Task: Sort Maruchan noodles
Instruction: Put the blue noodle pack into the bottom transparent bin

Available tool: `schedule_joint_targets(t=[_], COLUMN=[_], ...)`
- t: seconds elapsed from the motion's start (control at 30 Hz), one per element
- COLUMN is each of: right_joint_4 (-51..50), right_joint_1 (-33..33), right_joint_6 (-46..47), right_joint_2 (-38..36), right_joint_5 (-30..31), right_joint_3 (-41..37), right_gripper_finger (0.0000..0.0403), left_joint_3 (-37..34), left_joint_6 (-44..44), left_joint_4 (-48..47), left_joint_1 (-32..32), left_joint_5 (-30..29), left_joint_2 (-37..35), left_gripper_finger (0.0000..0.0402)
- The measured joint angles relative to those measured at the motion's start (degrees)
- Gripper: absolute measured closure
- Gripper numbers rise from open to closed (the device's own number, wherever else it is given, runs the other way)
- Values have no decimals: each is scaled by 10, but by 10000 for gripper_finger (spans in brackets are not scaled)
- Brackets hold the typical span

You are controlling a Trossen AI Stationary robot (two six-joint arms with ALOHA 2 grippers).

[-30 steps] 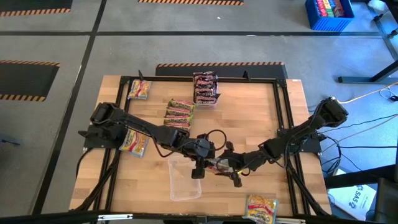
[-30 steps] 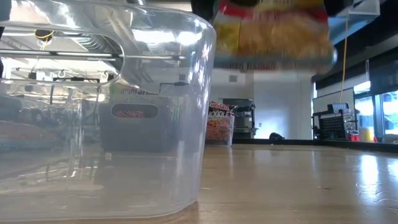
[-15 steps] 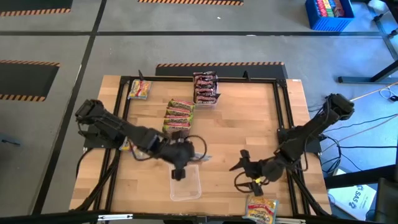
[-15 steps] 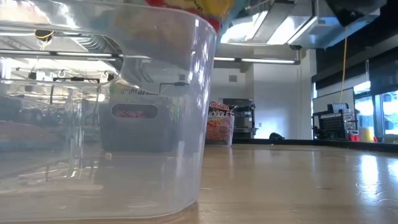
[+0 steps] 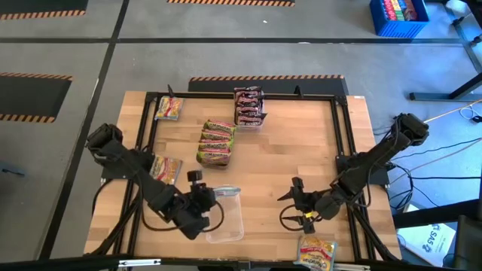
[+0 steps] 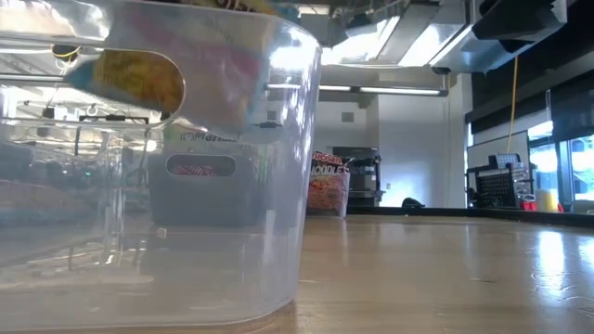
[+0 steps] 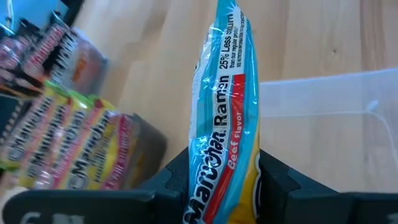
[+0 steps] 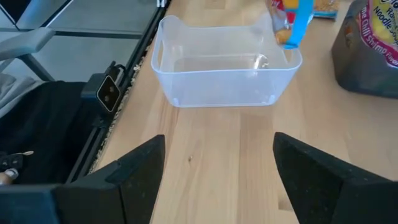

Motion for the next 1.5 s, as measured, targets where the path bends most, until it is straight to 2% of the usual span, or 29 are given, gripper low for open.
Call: schedule_joint_targets(t=[0.17,0.3,0.4,0.6,0.73,0.9,1.23,1.5], right_joint_4=[0,0,0,0,0,0,0,1], right_joint_1=[0,0,0,0,0,0,0,0], right_joint_6=[0,-2,-2,-2,-2,-2,-1,8], right_joint_2=[0,0,0,1,1,1,13,41], right_joint_5=[2,5,5,7,14,15,16,26], right_joint_3=[0,0,0,0,0,0,0,0], right_gripper_finger=[123,123,123,123,123,123,123,123], left_joint_3=[-43,-48,-50,-94,-131,-161,-234,-235], left_joint_6=[-11,26,34,9,10,7,-20,-3], left_joint_4=[65,119,126,144,197,244,323,355], left_joint_1=[-6,-5,-2,14,18,18,33,33], left_joint_5=[-8,-11,-11,-9,-3,-39,-30,-28], left_joint_2=[1,1,1,1,1,1,1,1], left_gripper_finger=[299,299,300,301,301,301,301,306])
